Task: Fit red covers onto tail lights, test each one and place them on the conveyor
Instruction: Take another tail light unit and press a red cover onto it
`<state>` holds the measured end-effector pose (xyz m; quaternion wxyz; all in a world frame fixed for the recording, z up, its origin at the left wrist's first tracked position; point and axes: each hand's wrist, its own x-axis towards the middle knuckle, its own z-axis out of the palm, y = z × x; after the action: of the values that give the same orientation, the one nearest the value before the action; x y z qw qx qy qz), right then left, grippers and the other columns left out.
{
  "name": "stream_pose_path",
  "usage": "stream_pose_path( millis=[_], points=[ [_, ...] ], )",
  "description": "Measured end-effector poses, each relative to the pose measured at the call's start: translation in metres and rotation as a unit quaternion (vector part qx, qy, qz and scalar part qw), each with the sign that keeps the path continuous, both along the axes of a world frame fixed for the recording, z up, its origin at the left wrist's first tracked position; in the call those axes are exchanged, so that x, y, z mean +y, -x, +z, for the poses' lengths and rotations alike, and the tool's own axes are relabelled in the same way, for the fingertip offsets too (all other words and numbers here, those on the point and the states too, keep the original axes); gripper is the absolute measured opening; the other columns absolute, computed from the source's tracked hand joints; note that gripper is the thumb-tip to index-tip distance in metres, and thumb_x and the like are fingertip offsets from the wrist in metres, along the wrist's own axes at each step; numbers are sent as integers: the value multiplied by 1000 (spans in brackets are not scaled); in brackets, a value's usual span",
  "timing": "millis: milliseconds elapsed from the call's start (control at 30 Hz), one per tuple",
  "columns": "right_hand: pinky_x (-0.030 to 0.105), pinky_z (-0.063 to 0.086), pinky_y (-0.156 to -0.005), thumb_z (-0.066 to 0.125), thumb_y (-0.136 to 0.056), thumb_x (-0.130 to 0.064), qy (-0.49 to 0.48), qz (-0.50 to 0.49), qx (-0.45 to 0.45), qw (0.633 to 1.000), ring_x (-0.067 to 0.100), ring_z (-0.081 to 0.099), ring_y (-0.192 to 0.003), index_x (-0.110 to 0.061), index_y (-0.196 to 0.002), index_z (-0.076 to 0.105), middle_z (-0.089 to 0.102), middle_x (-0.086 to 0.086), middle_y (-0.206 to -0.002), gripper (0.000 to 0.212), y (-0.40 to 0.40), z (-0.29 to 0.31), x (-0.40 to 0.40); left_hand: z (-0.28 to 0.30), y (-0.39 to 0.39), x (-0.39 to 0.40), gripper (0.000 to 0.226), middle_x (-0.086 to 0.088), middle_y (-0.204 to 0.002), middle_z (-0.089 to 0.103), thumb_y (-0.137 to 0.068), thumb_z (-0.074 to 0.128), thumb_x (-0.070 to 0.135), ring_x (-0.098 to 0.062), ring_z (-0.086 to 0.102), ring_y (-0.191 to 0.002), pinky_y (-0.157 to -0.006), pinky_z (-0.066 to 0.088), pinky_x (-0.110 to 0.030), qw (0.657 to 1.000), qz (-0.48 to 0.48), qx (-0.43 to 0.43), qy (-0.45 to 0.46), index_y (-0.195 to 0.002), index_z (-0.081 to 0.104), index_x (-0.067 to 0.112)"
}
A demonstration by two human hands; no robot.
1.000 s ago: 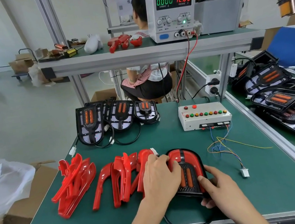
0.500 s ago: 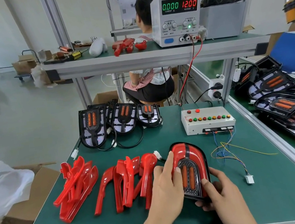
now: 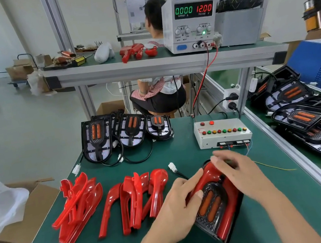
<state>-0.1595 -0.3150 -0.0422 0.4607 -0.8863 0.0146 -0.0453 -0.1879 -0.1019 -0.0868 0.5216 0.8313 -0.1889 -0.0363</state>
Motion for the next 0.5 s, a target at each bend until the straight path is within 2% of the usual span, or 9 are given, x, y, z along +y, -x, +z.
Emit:
stream_pose_path(
  millis=[67, 133, 267, 333, 400, 500],
  points=[
    [29, 52, -94, 66, -88, -60, 6, 63, 71, 995, -1, 67, -96, -42, -101, 74, 73, -21, -101, 24, -11, 5, -1, 0, 0, 2, 49, 21, -109, 50, -102, 49, 44, 0, 54, -109, -92, 43, -14, 1000, -13, -3, -1, -145, 36, 65],
    [31, 57, -87, 69, -88, -54, -27, 85, 95, 992, 4, 72, -85, -40, -91, 76, 76, -15, -92, 16, -15, 5, 0, -1, 0, 3, 47, 20, -109, 55, -99, 54, 46, -2, 57, -110, -93, 45, -15, 1000, -6, -1, 19, -143, 44, 61],
    [33, 58, -78, 71, -89, -45, -88, 36, 81, 992, 12, 73, -76, -32, -84, 76, 76, -5, -84, 15, -13, -6, 0, 2, 1, 6, 45, 27, -119, 61, -89, 71, 47, 3, 63, -110, -88, 54, -16, 993, 47, 31, 104, -130, 55, 57],
    [36, 59, -75, 71, -90, -41, -142, 6, 79, 987, 16, 72, -72, -26, -82, 76, 75, 1, -80, 17, -9, -12, 0, 3, -2, 6, 44, 24, -118, 65, -81, 78, 51, 2, 64, -107, -87, 54, -17, 984, 93, 39, 145, -119, 58, 55],
    [35, 58, -69, 72, -89, -38, -205, -30, 71, 976, 17, 70, -68, -20, -82, 75, 74, 6, -79, 19, -6, -16, 0, 2, -3, 0, 37, 13, -114, 71, -74, 82, 54, -10, 68, -108, -90, 59, -30, 960, 143, 79, 230, -107, 65, 48],
    [34, 57, -64, 74, -85, -38, -276, -84, 62, 956, 21, 72, -68, -19, -82, 76, 76, 7, -80, 19, -1, -21, 0, -1, 2, -17, 35, -10, -113, 74, -79, 84, 49, -34, 69, -113, -100, 55, -52, 894, 171, 163, 381, -104, 73, 28]
  ],
)
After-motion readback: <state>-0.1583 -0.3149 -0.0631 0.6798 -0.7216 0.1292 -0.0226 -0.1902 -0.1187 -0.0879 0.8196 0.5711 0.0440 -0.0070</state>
